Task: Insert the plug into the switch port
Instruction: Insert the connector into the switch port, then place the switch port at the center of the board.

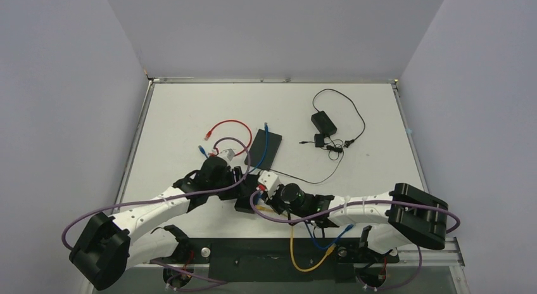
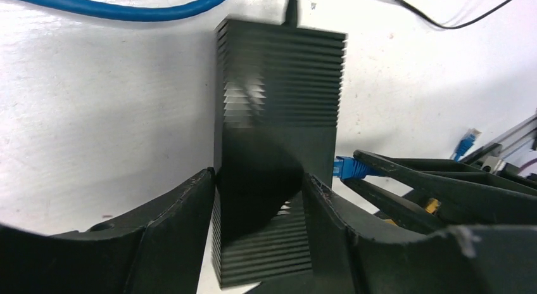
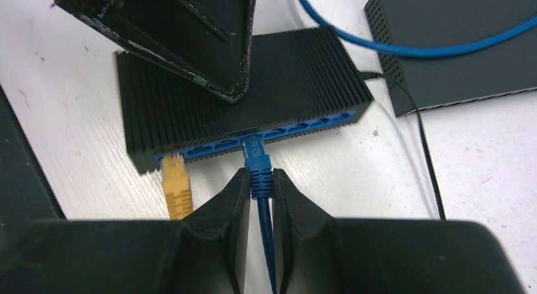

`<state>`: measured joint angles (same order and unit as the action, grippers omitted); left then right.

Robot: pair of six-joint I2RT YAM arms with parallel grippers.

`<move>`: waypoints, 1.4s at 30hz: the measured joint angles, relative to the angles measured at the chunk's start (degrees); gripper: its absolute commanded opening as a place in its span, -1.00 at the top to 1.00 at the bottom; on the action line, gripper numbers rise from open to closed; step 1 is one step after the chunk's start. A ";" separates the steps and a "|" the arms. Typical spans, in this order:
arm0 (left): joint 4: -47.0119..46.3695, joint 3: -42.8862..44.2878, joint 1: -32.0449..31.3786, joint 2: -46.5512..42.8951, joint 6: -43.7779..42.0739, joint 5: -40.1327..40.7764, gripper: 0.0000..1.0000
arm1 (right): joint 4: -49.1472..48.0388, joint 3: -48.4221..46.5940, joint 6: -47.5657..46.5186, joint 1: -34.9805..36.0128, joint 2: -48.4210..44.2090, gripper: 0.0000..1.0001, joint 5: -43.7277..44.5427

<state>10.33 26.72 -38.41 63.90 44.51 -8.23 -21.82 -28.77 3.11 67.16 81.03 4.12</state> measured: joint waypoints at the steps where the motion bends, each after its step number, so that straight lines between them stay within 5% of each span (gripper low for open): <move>1: 1.29 0.44 0.42 -0.94 0.04 -0.13 -0.05 | -0.59 0.31 0.15 0.00 -0.55 1.00 0.00; 11: 11.34 3.89 7.37 -10.62 -1.18 -1.62 -0.15 | -1.66 6.60 0.70 -0.79 -12.63 1.00 7.41; 20: 14.16 5.05 8.50 -13.09 -2.25 -1.79 -0.19 | 6.38 8.24 3.61 -5.81 -30.51 1.00 24.72; 28: 14.29 5.03 8.81 -13.51 -2.25 -3.69 -0.21 | 16.41 8.24 14.29 -19.67 -35.10 1.00 38.80; 42: 13.57 2.75 8.87 -16.02 -2.27 -6.49 -0.23 | 18.91 7.78 26.47 -50.53 -28.20 1.00 40.17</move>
<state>23.90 29.47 -29.54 47.88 42.24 -14.72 -2.92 -20.99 29.58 16.62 52.84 44.29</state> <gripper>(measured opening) 0.615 0.121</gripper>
